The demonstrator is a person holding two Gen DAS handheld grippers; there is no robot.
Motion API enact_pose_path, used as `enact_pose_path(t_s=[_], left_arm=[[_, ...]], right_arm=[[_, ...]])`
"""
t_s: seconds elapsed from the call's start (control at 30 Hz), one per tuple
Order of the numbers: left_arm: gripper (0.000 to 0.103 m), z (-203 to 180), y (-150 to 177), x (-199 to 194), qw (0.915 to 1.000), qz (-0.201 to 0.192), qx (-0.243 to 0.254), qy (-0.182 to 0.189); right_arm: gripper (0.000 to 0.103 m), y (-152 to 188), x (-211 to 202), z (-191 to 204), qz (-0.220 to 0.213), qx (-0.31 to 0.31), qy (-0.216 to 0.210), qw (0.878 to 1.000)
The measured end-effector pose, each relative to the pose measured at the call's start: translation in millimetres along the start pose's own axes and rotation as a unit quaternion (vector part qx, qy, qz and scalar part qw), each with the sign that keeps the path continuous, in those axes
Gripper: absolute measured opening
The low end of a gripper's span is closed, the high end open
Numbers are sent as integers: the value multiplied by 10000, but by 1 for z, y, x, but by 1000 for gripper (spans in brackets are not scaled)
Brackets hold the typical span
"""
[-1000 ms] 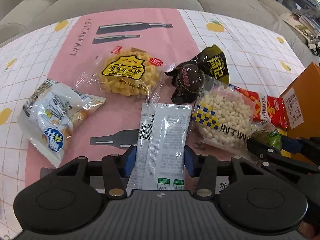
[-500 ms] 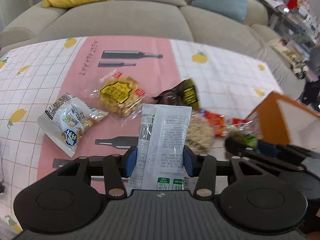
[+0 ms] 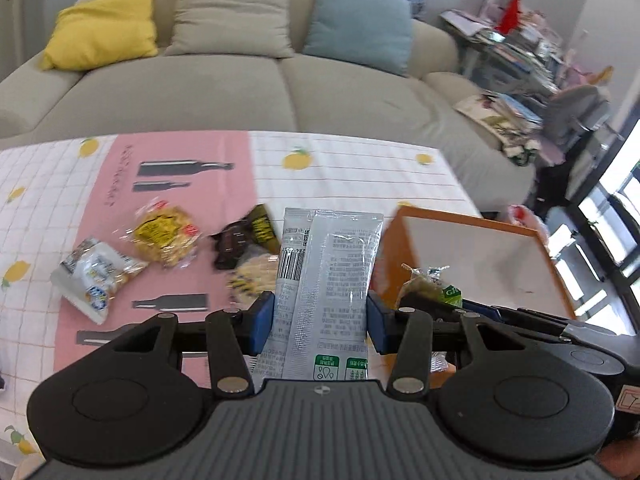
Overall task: Organize snacks
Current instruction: 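Carry white packet with left tool while right tool carries green bag into the box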
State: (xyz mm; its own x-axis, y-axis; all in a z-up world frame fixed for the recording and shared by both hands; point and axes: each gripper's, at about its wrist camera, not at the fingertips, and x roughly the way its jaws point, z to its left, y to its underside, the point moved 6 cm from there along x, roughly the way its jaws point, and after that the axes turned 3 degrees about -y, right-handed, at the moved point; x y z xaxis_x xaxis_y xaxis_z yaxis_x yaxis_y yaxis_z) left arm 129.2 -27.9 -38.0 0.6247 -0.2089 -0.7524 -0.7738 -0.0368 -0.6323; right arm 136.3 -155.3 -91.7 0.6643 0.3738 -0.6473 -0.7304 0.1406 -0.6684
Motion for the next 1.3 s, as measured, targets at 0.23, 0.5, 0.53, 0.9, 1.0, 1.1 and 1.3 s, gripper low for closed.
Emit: enact_pose_path(t_s=[0.23, 0.5, 0.53, 0.9, 1.0, 1.1, 1.3], left_arm=[[54, -60, -5, 2, 9975, 184, 196, 659], [54, -129, -18, 42, 9914, 539, 560, 1055], [54, -137, -20, 48, 9907, 552, 674, 1046], [54, -189, -25, 146, 9548, 1133, 2597, 895], [54, -196, -23, 166, 9394, 1235, 3073, 889], [54, -200, -20, 188, 9223, 1338, 3516, 884], [54, -204, -8, 214, 8781, 1467, 4482, 809]], right_arm=[[33, -5, -57, -49, -74, 213, 26, 9997], [34, -18, -93, -127, 41, 677, 338, 9971], [34, -19, -94, -135, 67, 695, 394, 9968], [34, -27, -52, -209, 668, 852, 913, 9899], [34, -28, -33, -227, 884, 1042, 947, 9861], [34, -31, -13, -238, 1070, 1266, 896, 9821], [34, -34, 20, -250, 1364, 1340, 959, 9768]])
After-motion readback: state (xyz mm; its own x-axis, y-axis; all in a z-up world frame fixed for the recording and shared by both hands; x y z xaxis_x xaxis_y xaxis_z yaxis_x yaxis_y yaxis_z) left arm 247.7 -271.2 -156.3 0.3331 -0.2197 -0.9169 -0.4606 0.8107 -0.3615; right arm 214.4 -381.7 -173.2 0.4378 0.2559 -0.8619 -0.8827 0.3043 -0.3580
